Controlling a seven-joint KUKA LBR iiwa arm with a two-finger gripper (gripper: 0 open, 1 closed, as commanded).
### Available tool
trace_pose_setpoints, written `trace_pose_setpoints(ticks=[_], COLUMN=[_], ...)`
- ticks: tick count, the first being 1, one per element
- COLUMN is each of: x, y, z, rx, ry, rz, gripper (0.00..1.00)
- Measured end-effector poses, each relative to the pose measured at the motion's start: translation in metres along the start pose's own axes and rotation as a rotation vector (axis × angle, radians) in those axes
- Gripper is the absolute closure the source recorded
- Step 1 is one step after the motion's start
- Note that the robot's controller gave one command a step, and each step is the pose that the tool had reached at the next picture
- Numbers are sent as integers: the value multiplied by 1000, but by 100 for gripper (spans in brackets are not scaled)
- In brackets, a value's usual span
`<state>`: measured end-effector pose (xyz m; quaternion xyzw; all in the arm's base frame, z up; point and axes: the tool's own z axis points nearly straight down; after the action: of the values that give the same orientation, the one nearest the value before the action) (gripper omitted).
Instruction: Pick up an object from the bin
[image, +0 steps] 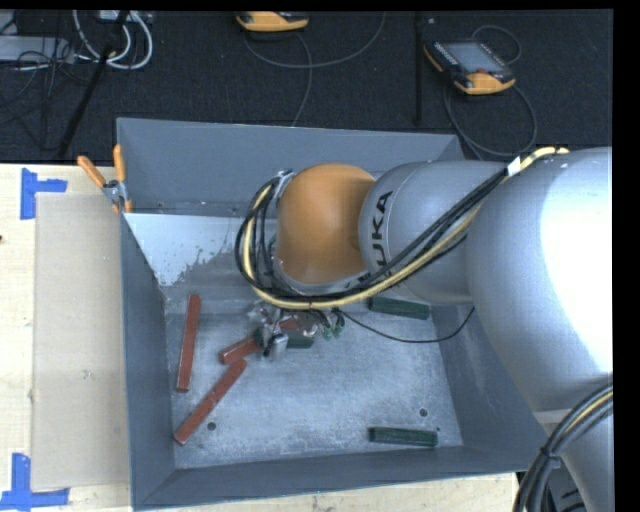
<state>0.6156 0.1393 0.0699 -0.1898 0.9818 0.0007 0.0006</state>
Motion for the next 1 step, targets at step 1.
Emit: trace_pose_setpoints(ticks=[1], x=[16], y=[-48], z=[0], rx=[1], ry=[0], rz=[-294], gripper=[100])
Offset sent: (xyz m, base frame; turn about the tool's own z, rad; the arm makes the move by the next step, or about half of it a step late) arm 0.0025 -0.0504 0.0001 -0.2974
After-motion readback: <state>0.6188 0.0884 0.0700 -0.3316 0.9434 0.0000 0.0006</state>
